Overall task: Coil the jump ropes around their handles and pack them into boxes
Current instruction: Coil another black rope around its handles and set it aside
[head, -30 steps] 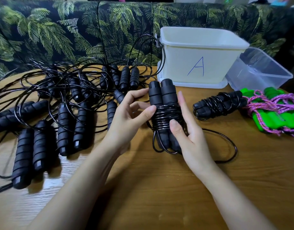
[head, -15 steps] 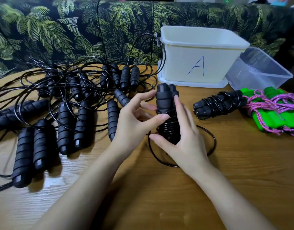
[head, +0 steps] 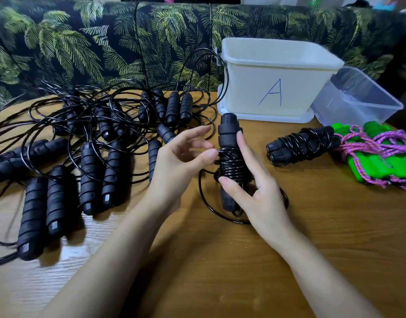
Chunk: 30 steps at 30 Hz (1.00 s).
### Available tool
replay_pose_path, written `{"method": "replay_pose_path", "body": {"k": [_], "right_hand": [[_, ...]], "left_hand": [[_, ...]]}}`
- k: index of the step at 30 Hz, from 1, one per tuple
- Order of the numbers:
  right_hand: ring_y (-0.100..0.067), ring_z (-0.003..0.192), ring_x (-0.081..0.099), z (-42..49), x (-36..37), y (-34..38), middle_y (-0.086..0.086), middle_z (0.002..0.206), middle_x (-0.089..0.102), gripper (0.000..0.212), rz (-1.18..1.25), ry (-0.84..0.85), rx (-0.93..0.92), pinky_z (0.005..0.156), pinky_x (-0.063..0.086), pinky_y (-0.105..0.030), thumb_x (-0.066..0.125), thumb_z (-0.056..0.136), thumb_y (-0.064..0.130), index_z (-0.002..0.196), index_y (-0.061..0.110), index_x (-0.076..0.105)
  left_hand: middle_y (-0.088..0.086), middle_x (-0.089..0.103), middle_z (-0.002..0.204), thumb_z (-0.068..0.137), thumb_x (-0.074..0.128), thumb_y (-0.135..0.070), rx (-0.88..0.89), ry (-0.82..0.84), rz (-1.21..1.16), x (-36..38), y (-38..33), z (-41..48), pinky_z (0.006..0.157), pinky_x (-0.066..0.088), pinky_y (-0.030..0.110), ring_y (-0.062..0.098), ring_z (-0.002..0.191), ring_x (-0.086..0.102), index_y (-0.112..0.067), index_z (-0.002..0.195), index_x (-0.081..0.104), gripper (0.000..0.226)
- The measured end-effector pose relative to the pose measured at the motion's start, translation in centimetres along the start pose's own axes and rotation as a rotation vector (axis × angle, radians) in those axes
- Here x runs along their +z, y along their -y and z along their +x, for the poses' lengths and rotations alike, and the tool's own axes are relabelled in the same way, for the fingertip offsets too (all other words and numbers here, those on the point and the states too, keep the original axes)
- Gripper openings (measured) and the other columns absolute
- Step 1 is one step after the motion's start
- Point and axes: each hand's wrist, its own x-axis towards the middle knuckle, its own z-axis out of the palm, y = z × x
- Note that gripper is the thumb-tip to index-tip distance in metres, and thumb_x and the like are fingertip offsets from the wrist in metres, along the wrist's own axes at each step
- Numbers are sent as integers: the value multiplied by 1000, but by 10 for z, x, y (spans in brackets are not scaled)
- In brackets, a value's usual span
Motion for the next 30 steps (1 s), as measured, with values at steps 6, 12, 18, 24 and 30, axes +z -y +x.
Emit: {"method": "replay_pose_path", "body": {"k": [6, 12, 18, 24, 30], "right_hand": [[-7, 146, 31, -3, -1, 5, 9, 157, 36, 69, 147, 103, -5, 120, 26, -30, 64, 92, 18, 147, 39, 30], [-4, 150, 18, -1, -1, 2, 12, 161, 24, 64, 88, 142, -11, 123, 16, -29, 55, 98, 22, 151, 35, 22], [11, 139, 21, -2, 9, -6, 8, 151, 23, 100, -316, 0, -105, 105, 25, -3, 71, 79, 48, 156, 24, 13], [10, 130, 39, 3, 0, -8, 15, 140, 44, 91, -158, 10, -42, 102, 29, -5, 73, 81, 30, 155, 26, 19], [-5, 130, 50, 3, -12, 2, 13, 137, 57, 67, 192, 19, 37, 106, 38, -18, 69, 84, 17, 141, 36, 39]], "left_hand": [[6, 70, 122, 79, 80, -21, -207, 193, -161, -12, 1, 5, 109, 42, 39, 20, 119, 62, -10, 142, 48, 71], [-1, 74, 103, 87, 68, -18, -236, 190, -181, -7, 0, 4, 85, 52, 23, 10, 97, 68, -16, 125, 60, 38], [-6, 71, 89, 69, 84, -22, -174, 56, -44, 2, 4, -1, 76, 51, 17, 5, 89, 66, -17, 108, 72, 41], [1, 75, 100, 70, 78, -24, -151, 73, -39, -3, 0, 0, 81, 51, 19, 11, 98, 69, -15, 106, 70, 38], [-1, 77, 93, 77, 67, -17, -76, 60, 9, -4, -8, -1, 79, 52, 18, 8, 90, 71, -13, 107, 67, 30]]}}
